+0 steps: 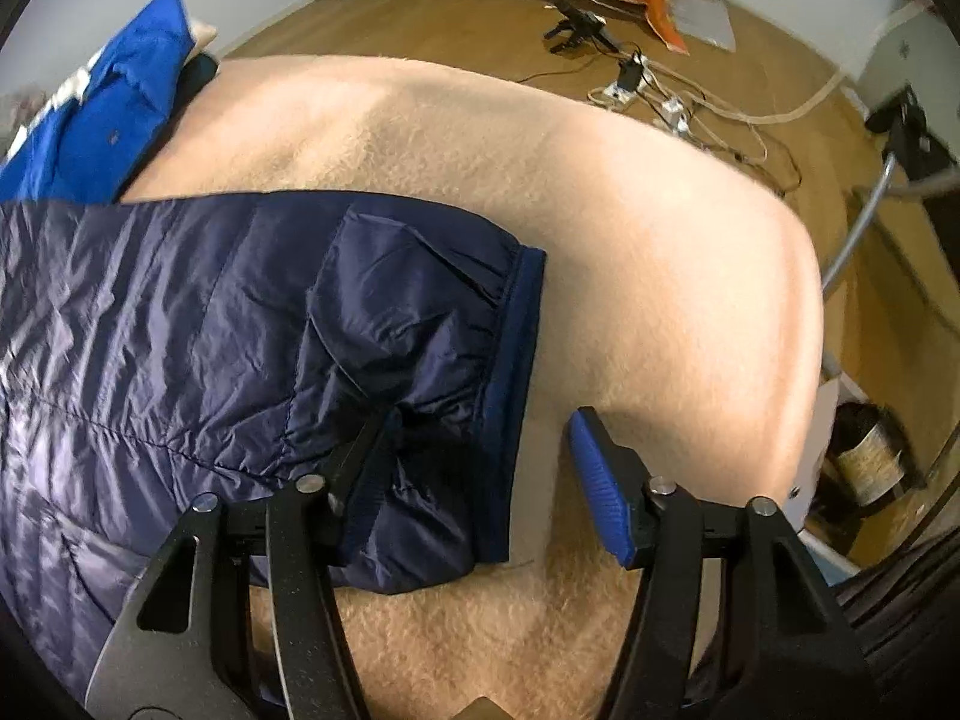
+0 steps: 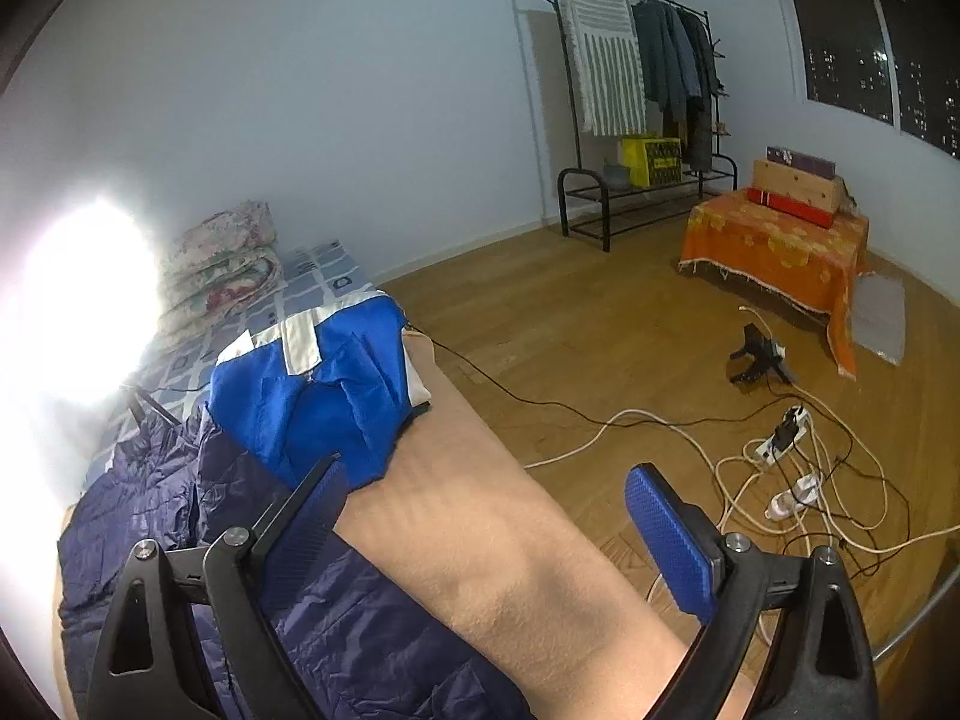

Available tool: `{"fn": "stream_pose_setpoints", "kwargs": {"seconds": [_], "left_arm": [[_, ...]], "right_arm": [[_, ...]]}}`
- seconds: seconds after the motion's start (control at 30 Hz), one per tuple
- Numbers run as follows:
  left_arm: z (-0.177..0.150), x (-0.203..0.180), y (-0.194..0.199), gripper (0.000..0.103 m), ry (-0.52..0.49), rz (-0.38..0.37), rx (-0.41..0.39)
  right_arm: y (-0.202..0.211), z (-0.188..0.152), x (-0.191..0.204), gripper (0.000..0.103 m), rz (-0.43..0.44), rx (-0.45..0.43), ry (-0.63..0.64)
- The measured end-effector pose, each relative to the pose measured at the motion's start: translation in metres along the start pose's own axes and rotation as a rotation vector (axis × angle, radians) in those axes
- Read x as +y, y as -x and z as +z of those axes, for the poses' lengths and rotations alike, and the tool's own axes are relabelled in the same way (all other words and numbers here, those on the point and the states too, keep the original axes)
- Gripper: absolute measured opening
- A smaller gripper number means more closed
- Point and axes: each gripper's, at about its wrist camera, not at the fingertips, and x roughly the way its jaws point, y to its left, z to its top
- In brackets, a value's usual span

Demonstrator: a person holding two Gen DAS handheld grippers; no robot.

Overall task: Fold large clothes
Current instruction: 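Move the left tool to the jacket's side edge and grasp it, then lift the held side edge with the left tool and fold it over the body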

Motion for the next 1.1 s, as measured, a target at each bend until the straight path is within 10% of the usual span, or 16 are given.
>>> {"fn": "stream_pose_setpoints", "kwargs": {"seconds": [0.07, 0.17, 0.57, 1.1], "left_arm": [[0.003, 0.011, 0.002, 0.020, 0.040, -0.015, 0.000], [0.007, 0.026, 0.007, 0.006, 0.093, -0.080, -0.003], [-0.001, 0.115, 0.133, 0.004, 0.291, -0.203, -0.233], [-0.172, 0.380, 0.201, 0.004, 0.809, 0.053, -0.374]], "right_arm": [[0.002, 0.001, 0.002, 0.095, 0.021, -0.005, -0.016], [0.006, 0.005, 0.005, 0.095, 0.030, -0.023, -0.030], [0.004, 0.006, 0.006, 0.093, 0.070, -0.013, -0.091], [-0.015, -0.015, 0.101, 0.092, 0.074, 0.017, 0.146]]}}
